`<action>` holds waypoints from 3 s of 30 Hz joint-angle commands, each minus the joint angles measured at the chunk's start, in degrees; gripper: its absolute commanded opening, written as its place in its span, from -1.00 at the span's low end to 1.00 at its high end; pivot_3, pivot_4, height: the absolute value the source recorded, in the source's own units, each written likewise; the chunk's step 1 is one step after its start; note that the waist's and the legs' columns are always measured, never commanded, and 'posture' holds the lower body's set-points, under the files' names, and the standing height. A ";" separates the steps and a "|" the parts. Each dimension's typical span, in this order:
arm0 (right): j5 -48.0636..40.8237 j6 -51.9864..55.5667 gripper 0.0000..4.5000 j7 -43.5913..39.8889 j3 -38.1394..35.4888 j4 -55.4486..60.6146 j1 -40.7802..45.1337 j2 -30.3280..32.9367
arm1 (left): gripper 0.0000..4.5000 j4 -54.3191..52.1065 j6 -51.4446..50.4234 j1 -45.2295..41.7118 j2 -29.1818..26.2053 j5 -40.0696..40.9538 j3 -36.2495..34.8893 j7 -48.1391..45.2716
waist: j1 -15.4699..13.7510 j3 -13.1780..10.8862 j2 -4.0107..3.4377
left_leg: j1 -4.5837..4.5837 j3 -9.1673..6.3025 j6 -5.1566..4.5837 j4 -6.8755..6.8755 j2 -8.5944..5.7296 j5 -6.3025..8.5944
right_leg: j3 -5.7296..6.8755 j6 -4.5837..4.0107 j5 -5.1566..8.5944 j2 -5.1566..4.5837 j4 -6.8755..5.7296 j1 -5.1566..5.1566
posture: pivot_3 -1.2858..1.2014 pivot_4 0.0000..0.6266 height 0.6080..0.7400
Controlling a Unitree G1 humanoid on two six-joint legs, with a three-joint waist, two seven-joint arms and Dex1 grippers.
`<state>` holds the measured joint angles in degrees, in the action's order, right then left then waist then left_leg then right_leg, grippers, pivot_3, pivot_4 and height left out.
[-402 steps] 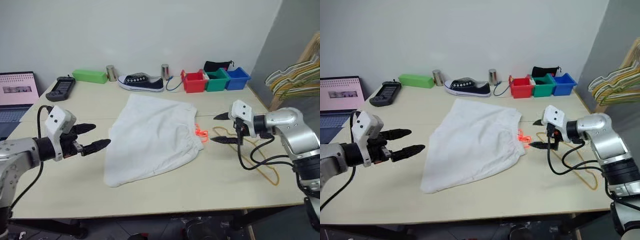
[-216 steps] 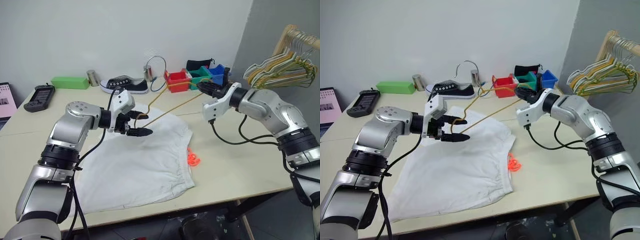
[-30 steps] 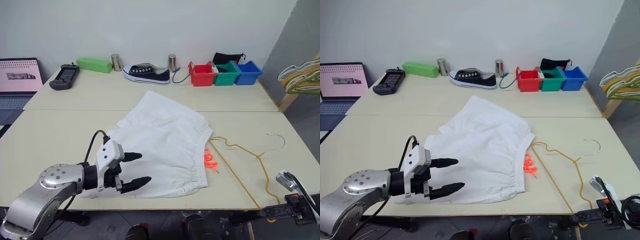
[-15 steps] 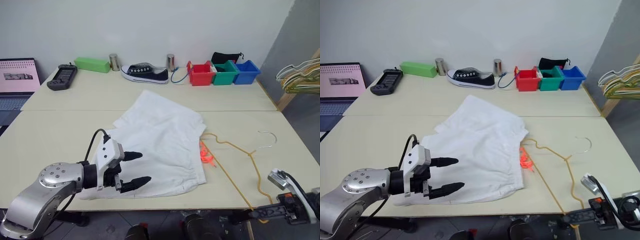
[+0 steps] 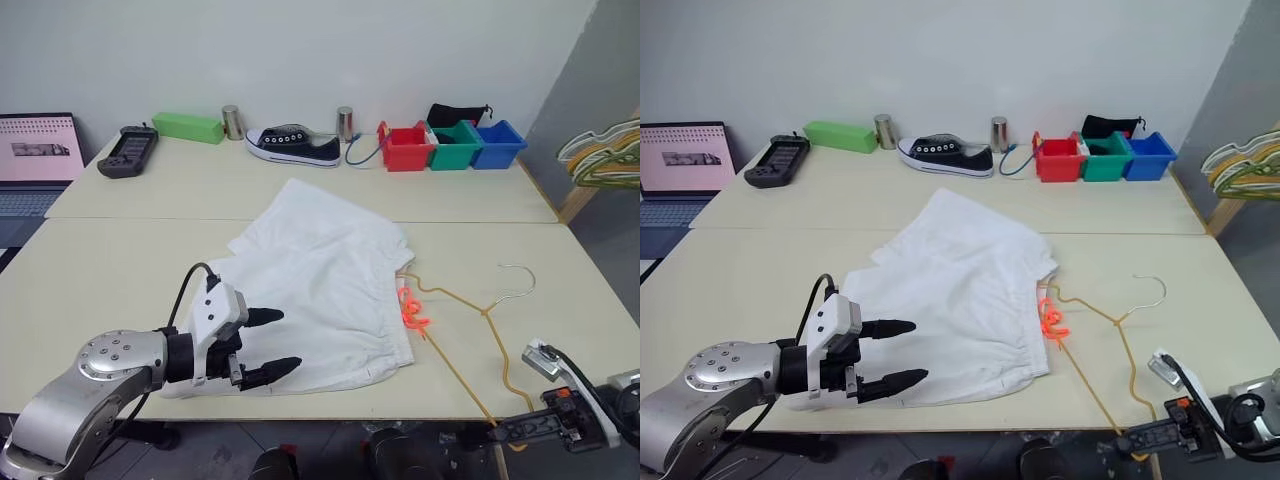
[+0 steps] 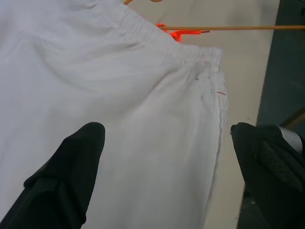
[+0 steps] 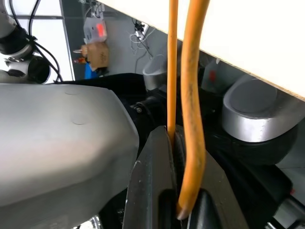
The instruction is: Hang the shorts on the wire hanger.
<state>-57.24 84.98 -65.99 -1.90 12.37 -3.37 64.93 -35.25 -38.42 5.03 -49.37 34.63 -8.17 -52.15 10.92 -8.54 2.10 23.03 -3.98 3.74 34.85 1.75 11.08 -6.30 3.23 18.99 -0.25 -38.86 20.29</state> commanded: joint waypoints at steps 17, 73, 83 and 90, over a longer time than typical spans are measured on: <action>7.67 0.11 -1.00 -0.09 12.40 -22.65 24.54 -14.95 | 0.99 -0.36 1.16 -1.70 -1.49 -0.82 -0.90 -0.35 | 0.19 0.07 0.14 | 0.03 0.68 -0.01 0.02 0.02 -0.01 | -0.65 0.58 -0.33 0.06 0.00 -0.01 | -0.08 -0.77 1.00; 70.39 -47.14 -1.00 18.87 29.07 -2.22 49.90 -29.89 | 0.69 93.21 68.79 -78.88 9.71 -51.99 29.82 -12.98 | 6.72 0.83 -0.38 | 1.75 0.33 -0.16 1.21 -0.21 -0.34 | -0.40 0.93 -1.04 -0.05 -1.35 1.61 | -0.16 -1.00 1.00; 71.01 -44.06 -1.00 18.15 28.98 -0.54 49.98 -31.59 | -0.32 95.22 70.11 -79.29 9.91 -53.52 29.23 -11.87 | 8.27 0.86 -0.35 | 1.74 0.21 -0.32 1.27 -0.26 -0.59 | -0.35 1.02 -1.00 -0.04 -2.12 1.85 | -0.15 -1.00 1.00; 70.64 -43.05 -1.00 17.78 28.10 -1.06 50.10 -32.57 | -0.86 95.34 70.39 -79.21 9.46 -53.74 28.98 -12.32 | 8.45 0.87 -0.36 | 1.74 0.17 -0.29 1.27 -0.27 -0.68 | -0.32 1.01 -1.01 -0.04 -2.17 1.86 | -0.15 -1.00 1.00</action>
<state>14.37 42.50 -47.51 27.50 8.79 45.19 33.23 60.77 31.84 -72.31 -39.38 -19.90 22.17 -65.35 19.37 -7.67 1.74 24.77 -3.81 3.45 36.12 1.48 10.40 -6.61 4.22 17.97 -0.28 -41.03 22.15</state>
